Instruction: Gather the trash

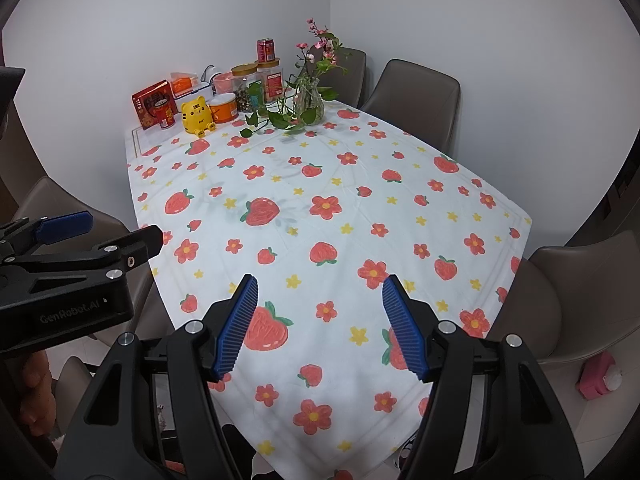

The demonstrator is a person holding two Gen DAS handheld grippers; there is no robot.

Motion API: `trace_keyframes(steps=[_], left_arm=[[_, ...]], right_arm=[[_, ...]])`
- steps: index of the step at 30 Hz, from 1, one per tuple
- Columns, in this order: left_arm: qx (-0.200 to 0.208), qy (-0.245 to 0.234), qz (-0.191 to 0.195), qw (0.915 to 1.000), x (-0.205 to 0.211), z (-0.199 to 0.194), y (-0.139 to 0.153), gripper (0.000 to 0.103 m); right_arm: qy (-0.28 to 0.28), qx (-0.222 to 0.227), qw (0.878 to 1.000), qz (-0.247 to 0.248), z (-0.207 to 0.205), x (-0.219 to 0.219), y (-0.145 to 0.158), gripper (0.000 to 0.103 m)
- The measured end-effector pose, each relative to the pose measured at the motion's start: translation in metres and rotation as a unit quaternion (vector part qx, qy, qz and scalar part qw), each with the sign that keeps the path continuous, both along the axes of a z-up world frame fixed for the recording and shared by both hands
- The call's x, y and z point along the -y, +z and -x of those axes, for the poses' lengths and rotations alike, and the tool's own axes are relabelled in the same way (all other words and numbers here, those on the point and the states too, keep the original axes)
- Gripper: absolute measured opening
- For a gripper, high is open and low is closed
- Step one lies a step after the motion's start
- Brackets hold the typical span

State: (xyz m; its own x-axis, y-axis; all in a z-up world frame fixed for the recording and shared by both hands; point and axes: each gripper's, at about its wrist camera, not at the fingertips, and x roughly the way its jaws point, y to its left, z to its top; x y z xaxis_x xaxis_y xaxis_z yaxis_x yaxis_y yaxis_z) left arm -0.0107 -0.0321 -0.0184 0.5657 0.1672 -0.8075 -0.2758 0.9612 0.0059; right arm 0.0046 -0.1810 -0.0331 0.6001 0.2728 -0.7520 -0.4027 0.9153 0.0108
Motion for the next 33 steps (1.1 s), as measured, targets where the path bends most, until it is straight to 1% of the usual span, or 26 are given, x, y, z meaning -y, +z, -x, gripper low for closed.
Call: trace_keyframes(steps=[20,30,33], left_arm=[[0.000,0.000,0.001,1.0000,-0.0023,-0.0031,0.0011,0.090],[0.012,-0.013,0.021,0.9996,-0.0025,-0.0024,0.0030,0.090],[0.013,-0.014,0.020,0.9996,-0.0007,-0.0027,0.0014,0.090]], right_arm=[[0.001,0.000,1.000,0.000,-0.0006,0.0005,-0.0006,0.063],[0.001,0.001,1.000,0.001,-0.0004,0.0002,-0.0004,0.063],[0.001,0.001,1.000,0.000,-0.0006,0.0011,-0.0010,0.063]])
